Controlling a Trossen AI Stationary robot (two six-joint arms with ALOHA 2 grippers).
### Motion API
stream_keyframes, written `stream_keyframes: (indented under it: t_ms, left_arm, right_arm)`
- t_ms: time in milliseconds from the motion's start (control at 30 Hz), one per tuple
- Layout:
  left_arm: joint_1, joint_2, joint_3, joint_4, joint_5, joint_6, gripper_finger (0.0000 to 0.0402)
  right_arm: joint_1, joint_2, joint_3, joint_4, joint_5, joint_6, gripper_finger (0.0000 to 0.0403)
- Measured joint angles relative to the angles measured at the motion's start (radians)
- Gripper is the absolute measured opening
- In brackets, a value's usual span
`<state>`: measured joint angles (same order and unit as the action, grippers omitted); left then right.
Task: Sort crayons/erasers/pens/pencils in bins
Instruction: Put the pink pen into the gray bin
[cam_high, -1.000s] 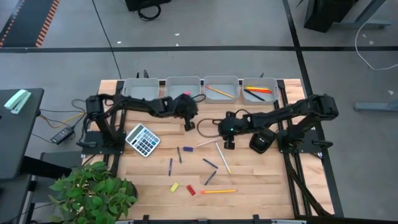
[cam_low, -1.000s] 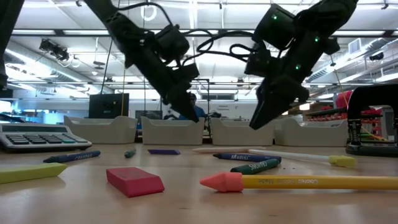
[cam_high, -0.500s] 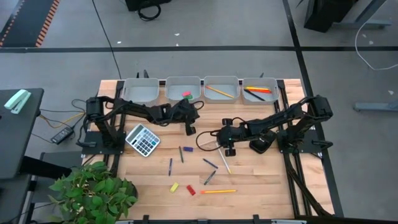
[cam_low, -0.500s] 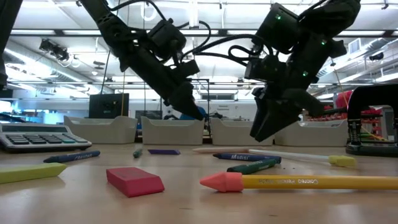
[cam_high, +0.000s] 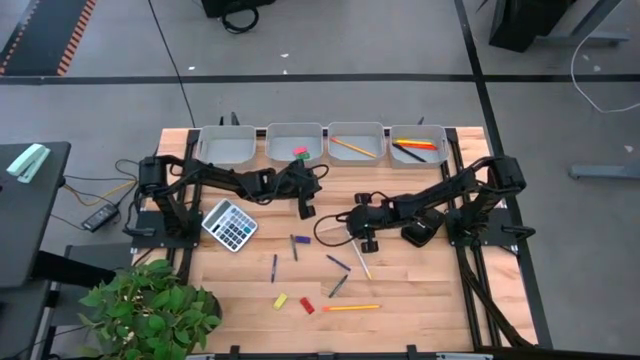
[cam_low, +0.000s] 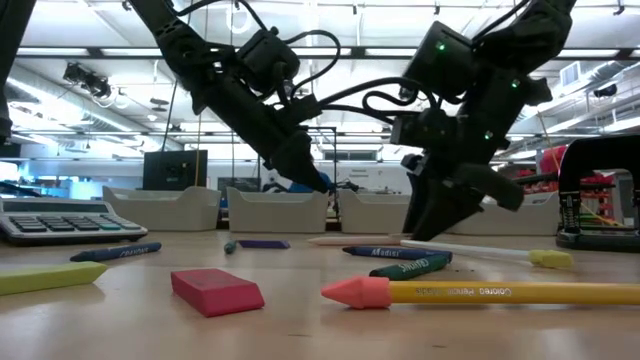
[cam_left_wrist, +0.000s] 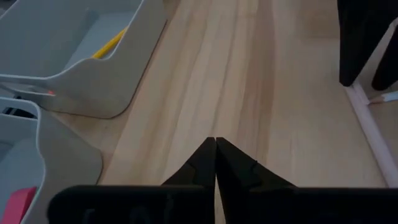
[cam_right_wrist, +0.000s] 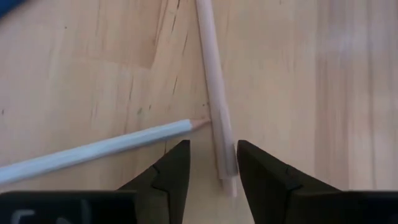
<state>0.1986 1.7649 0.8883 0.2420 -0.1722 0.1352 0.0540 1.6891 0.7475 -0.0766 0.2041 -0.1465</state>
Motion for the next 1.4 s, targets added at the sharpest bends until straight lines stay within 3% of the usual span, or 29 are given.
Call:
stream_keyframes:
  t_ms: [167, 400, 633, 900, 1167, 1400]
  left_arm:
    - [0.0, 0.0, 0.0, -0.003, 0.0, 0.0, 0.0006]
    - [0.0, 0.0, 0.0, -0.003, 0.0, -0.001, 0.0023]
    - [0.0, 0.0, 0.0, -0.007, 0.0, -0.011, 0.0007]
    - [0.0, 0.001, 0.0, -0.004, 0.0, -0.022, 0.0027]
    - [0.0, 0.002, 0.0, 0.065, 0.0, 0.002, 0.0007]
    - [0.02, 0.002, 0.0, 0.095, 0.001, 0.067, 0.0024]
  right_arm:
    - [-0.027, -0.003, -0.002, 0.002, -0.051, -0.014, 0.0091]
    - [-0.068, -0.002, -0.001, 0.007, -0.116, -0.014, 0.0037]
    - [-0.075, -0.041, -0.007, -0.023, -0.107, -0.021, 0.0031]
    - [-0.083, -0.215, -0.004, -0.11, -0.04, 0.029, 0.0029]
    - [-0.174, -0.315, -0.003, -0.279, -0.016, 0.101, 0.0029]
    - [-0.247, -0.371, -0.003, -0.377, 0.033, 0.155, 0.0029]
